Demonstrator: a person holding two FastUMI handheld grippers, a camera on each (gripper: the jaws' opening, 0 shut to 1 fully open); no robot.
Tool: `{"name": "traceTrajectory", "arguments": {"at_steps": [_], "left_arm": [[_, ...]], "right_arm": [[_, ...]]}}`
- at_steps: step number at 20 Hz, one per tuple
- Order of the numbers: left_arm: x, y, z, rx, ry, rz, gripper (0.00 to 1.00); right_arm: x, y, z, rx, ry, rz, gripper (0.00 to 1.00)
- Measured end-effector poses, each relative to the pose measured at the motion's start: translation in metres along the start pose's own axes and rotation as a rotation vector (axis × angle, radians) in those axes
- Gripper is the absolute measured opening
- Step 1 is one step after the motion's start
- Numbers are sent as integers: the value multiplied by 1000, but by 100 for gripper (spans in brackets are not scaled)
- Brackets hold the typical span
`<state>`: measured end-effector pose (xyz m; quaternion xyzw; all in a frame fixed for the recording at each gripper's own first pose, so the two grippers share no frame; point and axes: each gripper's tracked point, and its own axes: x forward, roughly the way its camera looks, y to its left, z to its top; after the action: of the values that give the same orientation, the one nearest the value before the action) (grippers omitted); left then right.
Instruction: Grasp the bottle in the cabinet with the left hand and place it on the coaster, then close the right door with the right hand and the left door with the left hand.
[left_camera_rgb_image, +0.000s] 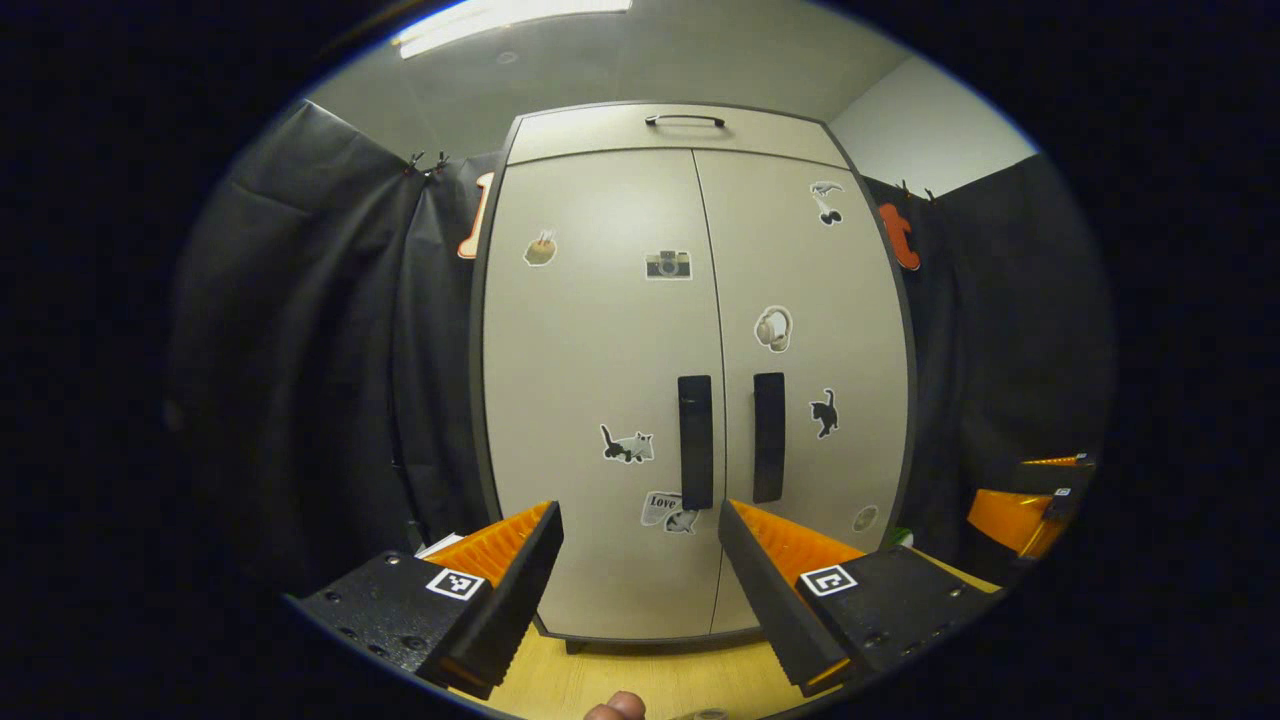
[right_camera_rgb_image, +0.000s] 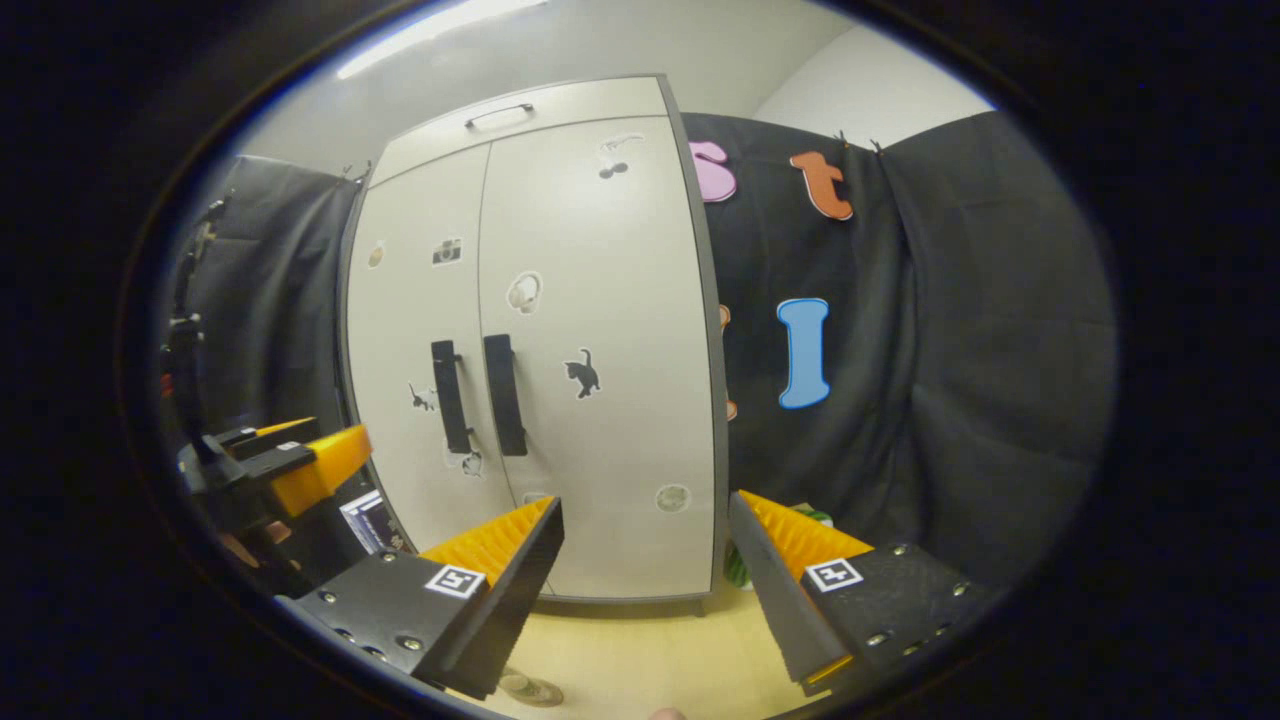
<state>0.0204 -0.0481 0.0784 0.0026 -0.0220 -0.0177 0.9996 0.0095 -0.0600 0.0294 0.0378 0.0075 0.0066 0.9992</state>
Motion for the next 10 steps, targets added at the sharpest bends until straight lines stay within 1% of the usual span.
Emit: {"name": "traceTrajectory", "arguments": {"at_steps": [3, 5, 6, 7, 8, 10], "left_arm": [[-39, 6, 9, -2, 0, 13, 99], [-56, 7, 8, -12, 13, 17, 99], [-62, 8, 8, -8, 16, 18, 99], [-66, 10, 6, -4, 16, 24, 99], [-69, 12, 4, 6, 19, 29, 99], [-74, 12, 1, 10, 26, 26, 99]], "right_arm": [[-9, 10, 0, -12, -3, 8, 100], [-15, 16, 0, -16, -5, 12, 100], [-18, 18, 2, -15, -8, 17, 100], [-20, 20, 3, -13, -11, 18, 97], [-23, 21, 4, -15, -14, 19, 100], [-28, 21, 5, -26, -17, 14, 100]]}}
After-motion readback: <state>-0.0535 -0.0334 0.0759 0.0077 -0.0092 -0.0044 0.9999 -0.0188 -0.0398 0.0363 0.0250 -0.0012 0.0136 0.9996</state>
